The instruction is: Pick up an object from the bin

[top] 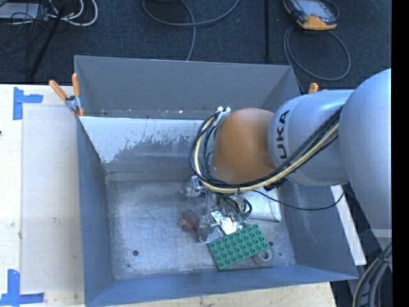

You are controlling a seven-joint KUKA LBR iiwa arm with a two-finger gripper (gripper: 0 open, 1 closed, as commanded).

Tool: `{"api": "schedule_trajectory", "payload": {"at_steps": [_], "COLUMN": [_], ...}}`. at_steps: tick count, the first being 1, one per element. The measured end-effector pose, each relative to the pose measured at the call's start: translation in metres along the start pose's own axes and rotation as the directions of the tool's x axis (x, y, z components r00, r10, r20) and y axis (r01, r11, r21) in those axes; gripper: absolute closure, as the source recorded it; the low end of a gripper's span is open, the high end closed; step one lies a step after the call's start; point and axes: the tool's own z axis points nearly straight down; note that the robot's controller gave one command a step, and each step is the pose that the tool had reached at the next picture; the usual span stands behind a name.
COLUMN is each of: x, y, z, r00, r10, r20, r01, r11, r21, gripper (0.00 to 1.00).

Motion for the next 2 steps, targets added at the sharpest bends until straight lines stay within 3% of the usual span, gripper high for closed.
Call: {"api": "schedule_trajectory", "payload": {"at_steps": [1,2], "x": [-0.001,-0.021], "y": [-0.001,0.022], "z": [-0.002,-0.149], "r00": [1.0,0.986], "r10": [0.003,-0.169], "r20": [0.004,0.002], "r01": [-0.003,0.169], "r11": [1.0,0.986], "r21": [0.002,0.004], "gripper": [1.0,1.0]}}
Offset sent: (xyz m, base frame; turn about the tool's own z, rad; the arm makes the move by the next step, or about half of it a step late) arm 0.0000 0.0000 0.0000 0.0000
